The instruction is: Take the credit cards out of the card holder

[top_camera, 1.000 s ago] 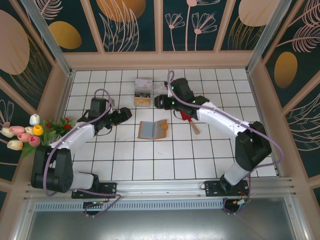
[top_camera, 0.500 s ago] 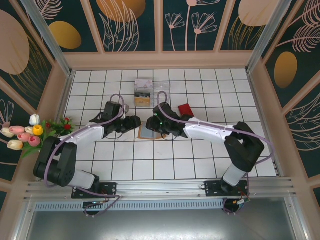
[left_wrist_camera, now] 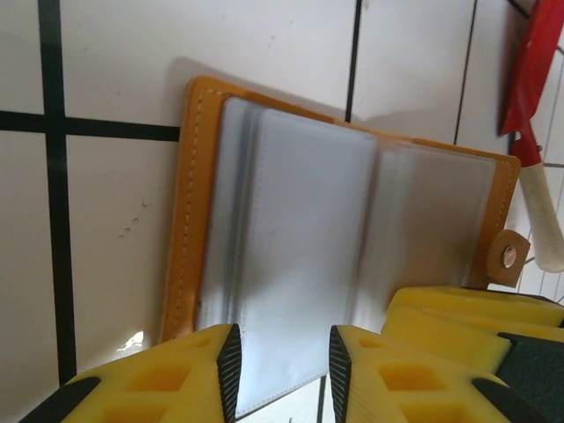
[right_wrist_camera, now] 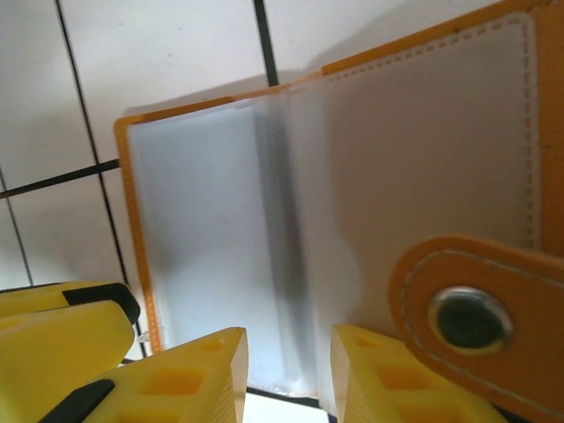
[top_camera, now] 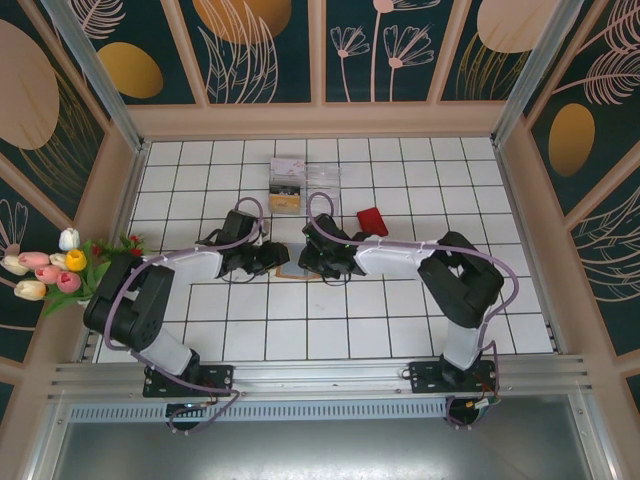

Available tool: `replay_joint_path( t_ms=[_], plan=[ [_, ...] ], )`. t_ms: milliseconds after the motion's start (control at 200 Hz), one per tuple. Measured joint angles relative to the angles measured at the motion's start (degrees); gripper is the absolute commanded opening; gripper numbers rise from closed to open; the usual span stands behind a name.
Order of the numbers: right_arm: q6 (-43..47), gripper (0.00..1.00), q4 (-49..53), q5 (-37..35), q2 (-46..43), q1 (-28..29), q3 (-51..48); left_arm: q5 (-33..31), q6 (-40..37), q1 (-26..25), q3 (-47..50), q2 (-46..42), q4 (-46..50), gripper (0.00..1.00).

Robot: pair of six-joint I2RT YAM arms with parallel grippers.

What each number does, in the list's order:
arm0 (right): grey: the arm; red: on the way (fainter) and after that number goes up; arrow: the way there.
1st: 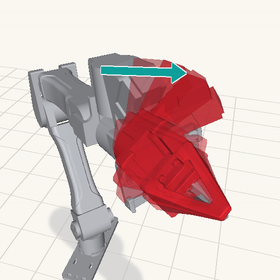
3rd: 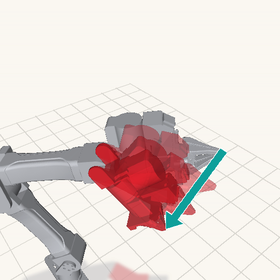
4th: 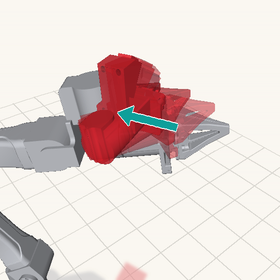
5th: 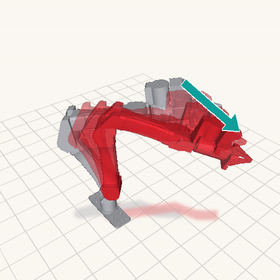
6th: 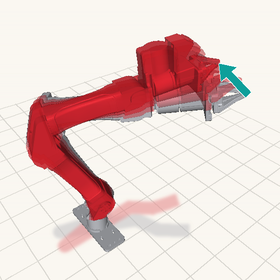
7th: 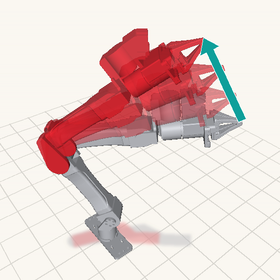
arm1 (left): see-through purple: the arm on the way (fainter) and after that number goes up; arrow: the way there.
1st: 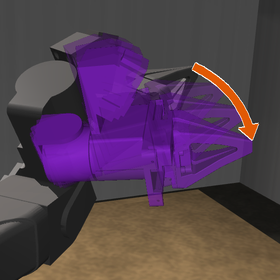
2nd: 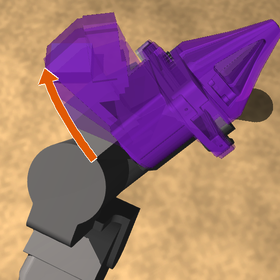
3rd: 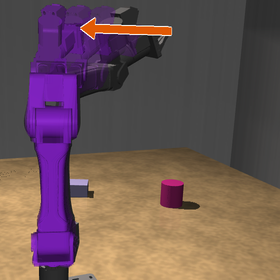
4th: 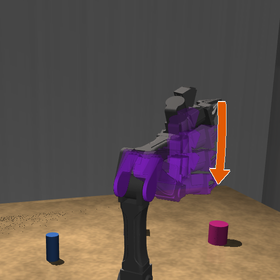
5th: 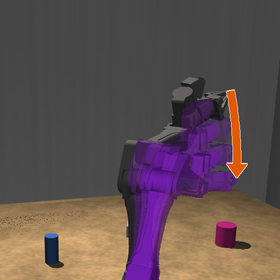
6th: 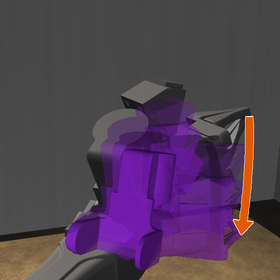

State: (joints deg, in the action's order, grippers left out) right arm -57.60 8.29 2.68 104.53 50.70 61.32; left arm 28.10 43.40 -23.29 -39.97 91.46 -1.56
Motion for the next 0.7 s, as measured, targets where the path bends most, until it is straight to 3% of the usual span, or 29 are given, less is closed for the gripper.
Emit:
replay_joint_path(
  t_ms=[470, 585, 701],
  plan=[
    [0.00, 0.31, -0.59, 1.70, 2.38, -0.55, 0.02, 1.53, 0.37, -0.09, 0.02, 1.90, -1.68, 0.20],
    [0.00, 0.31, -0.59, 1.90, 2.38, -0.74, 0.02, 1.51, 0.35, -0.09, 0.02, 1.90, -1.66, 0.20],
    [0.00, 0.31, -0.57, 1.88, 2.38, -0.74, 0.02, 1.22, -0.31, -0.09, 0.02, 1.51, -1.55, 0.28]
  ],
)
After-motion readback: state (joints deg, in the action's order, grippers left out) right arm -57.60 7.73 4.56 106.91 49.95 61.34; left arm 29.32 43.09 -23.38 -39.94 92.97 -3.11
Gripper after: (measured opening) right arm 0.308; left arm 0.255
